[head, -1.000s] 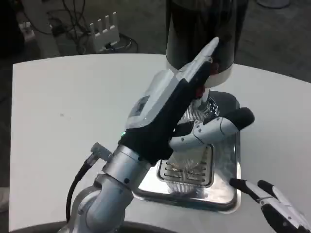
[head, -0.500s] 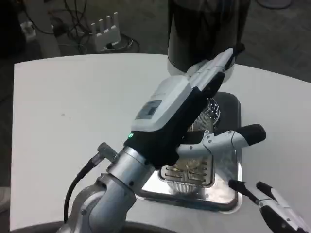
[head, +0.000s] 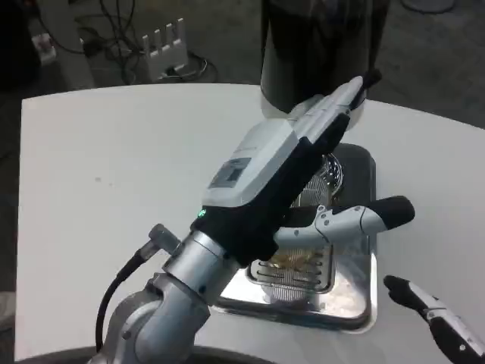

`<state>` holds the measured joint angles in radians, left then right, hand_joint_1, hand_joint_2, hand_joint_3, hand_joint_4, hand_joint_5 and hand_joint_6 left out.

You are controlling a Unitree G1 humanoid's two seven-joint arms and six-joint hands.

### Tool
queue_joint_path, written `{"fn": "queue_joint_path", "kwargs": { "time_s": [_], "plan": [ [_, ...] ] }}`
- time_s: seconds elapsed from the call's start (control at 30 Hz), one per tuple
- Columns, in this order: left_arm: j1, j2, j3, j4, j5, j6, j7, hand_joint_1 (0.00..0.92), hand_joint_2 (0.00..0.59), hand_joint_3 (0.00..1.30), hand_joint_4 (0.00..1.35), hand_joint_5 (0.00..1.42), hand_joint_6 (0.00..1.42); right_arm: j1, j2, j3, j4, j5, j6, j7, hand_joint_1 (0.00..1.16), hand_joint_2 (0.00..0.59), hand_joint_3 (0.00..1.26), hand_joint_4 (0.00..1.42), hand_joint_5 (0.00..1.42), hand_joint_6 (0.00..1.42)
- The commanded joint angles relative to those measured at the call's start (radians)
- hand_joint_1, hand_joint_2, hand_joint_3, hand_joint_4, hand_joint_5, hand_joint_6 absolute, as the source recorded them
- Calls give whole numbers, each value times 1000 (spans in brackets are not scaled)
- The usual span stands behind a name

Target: Grasp the cup under the faucet to collect the drink, then remove the cup.

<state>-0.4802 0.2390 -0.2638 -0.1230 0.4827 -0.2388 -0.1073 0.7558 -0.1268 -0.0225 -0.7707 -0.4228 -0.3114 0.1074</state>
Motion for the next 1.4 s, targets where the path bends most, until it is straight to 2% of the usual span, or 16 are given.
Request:
{"fn": "queue_joint_path", "kwargs": {
  "time_s": [0.03, 0.2, 0.33, 0.47, 0.6, 0.77, 0.87, 1.0, 1.2, 1.4],
  "plan": [
    [14, 12, -17, -16, 12, 6, -35, 0, 83, 26, 0, 57, 0, -30, 29, 27, 51, 5, -24, -53, 716, 311, 114, 139, 104, 84],
    [15, 17, -15, -18, 10, 8, -37, 0, 88, 41, 0, 67, 0, -86, 50, 61, 119, -17, -19, -91, 761, 281, 124, 148, 133, 121],
    [11, 20, -16, -17, 9, 11, -43, 0, 89, 49, 0, 70, 0, -159, 65, 85, 258, -50, -39, -161, 781, 269, 116, 148, 143, 130],
    [4, 23, -16, -16, 6, 15, -52, 0, 81, 63, 0, 90, 0, -227, 83, 100, 339, -51, -33, -200, 800, 257, 114, 148, 144, 146],
    [-1, 25, -13, -17, 8, 16, -57, 0, 89, 64, 0, 94, 1, -300, 94, 130, 368, -87, 15, -202, 813, 240, 112, 148, 144, 150],
    [2, 27, -6, -22, 7, 18, -56, 0, 90, 70, 0, 95, 4, -389, 132, 162, 407, -101, 65, -230, 810, 213, 101, 139, 144, 155],
    [3, 28, -3, -26, 4, 23, -59, 0, 91, 72, 0, 95, 5, -443, 171, 173, 434, -78, 134, -232, 804, 210, 87, 127, 137, 147],
    [-1, 28, 2, -23, -4, 29, -64, 0, 91, 73, 0, 97, 5, -529, 210, 182, 463, -79, 192, -261, 805, 211, 75, 117, 122, 144],
    [-8, 29, 9, -19, -10, 33, -68, 0, 83, 79, 0, 105, 6, -633, 204, 175, 500, -58, 258, -287, 806, 211, 74, 107, 102, 133],
    [-17, 33, 13, -13, -11, 31, -71, 0, 81, 83, 6, 115, 6, -708, 209, 184, 545, -46, 288, -314, 812, 203, 64, 95, 95, 129]
  ]
}}
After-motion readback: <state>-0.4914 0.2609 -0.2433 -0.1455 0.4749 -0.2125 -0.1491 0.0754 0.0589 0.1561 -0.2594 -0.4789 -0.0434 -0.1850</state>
